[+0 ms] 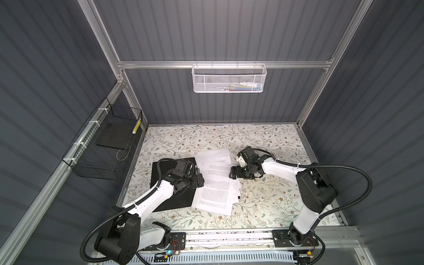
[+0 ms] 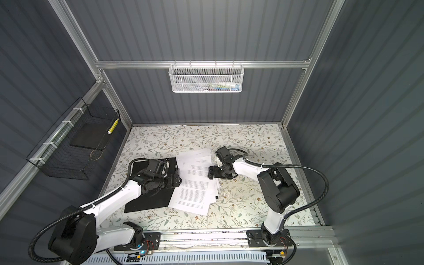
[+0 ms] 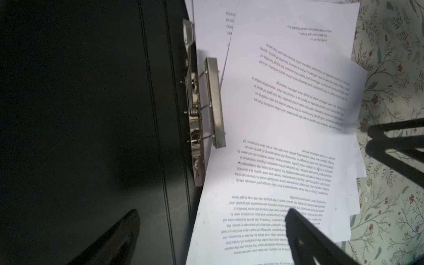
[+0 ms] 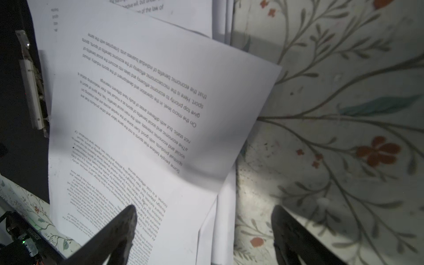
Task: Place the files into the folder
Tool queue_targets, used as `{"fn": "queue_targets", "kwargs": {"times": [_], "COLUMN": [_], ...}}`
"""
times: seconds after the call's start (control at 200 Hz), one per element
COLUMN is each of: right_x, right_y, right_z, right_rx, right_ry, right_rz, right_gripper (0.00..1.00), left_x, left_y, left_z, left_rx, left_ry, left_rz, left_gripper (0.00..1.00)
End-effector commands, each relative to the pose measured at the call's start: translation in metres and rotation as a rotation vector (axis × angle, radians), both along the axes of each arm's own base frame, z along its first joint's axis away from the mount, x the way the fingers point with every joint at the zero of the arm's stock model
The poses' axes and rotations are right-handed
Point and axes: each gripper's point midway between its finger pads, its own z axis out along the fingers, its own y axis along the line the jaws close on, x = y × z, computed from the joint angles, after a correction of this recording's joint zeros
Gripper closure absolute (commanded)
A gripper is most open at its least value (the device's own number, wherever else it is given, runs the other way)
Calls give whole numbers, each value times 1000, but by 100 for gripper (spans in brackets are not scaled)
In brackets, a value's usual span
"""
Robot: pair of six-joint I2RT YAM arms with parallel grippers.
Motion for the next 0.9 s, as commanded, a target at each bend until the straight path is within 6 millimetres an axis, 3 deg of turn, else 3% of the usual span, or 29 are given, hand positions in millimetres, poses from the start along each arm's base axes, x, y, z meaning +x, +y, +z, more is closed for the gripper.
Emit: {"fn": "queue_targets", "kwargs": {"times": [0.0,0.32,0.67,0.896], "right_x": [17,31,53,67], "right_y": [8,23,48,61], "right_z": [5,-7,5,13], "right_rx": [-5,5,86,123], "right_ry": [-44,-12,-29,-40], "right_rz": [30,32,33,32], "right_gripper": [8,6,5,5], "left_x": [-5,-29,-37,-34], "left_y": [-4,-27,-39,-55], "left_z": [4,-15,-28,-24], "left_rx": [-70,-41,-52,-89], "left_ry": [-5,49,98,75], "left_rz": [32,-52,-67,-88], "left_gripper": [1,1,1,1]}}
